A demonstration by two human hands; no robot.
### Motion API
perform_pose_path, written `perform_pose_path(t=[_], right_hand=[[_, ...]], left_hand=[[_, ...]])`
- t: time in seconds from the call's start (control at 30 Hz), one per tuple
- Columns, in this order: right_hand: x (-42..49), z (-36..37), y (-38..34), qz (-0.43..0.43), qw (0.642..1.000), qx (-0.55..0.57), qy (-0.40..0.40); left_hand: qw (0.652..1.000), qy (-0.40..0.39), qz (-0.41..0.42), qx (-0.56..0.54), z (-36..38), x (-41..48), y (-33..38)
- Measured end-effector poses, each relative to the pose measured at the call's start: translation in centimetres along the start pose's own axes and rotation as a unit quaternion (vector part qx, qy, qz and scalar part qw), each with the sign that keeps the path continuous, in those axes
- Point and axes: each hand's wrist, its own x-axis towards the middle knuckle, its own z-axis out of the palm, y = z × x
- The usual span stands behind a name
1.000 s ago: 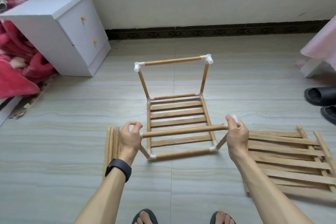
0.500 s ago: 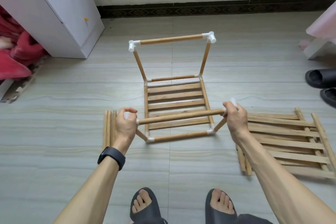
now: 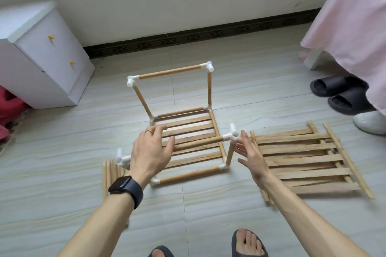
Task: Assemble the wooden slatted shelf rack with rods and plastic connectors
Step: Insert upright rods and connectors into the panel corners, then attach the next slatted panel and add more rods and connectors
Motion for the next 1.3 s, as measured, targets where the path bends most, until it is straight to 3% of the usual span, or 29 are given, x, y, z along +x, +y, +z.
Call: perform_pose_path(t=[0.13,0.23,0.3,0.37,0.5,0.7,0.87,1.1,1.3], right_hand=[[0.1,-3.7,4.7,0.067,0.986,0.015,0.152],[-0.2,-7.0,8.9,0.161,0.946,-0.031,0.281],[-0.7,-9.1,11.2,0.222,0.903,-0.068,0.363],[-1.0,-10.5,12.7,0.273,0.876,-0.034,0.395],[-0.5,-11.3,13.9,0.325,0.877,0.054,0.349],[0.4,-12.1,14.5,0.306,0.884,0.134,0.328],[-1.1,-11.8,11.7,0.214,0.904,0.215,0.300],[-3.7,-11.4,2.6,0.078,0.921,0.286,0.252],[-6.7,-7.0,-5.4,-0.024,0.928,0.343,0.146]], left_hand=[[0.989,-0.075,0.114,0.057,2.6,0.9,5.6],[0.974,-0.117,0.169,0.096,4.8,1.2,7.6],[0.971,-0.101,0.184,0.112,5.9,1.3,7.8],[0.971,-0.063,0.200,0.118,6.5,1.3,7.5],[0.967,-0.044,0.215,0.128,6.5,1.2,7.6],[0.971,-0.099,0.181,0.118,6.0,0.3,7.9],[0.968,-0.148,0.177,0.102,5.2,-0.1,7.9],[0.958,-0.230,0.156,0.070,4.2,-2.4,9.7],[0.963,-0.246,0.089,-0.063,-0.2,-2.1,10.7]])
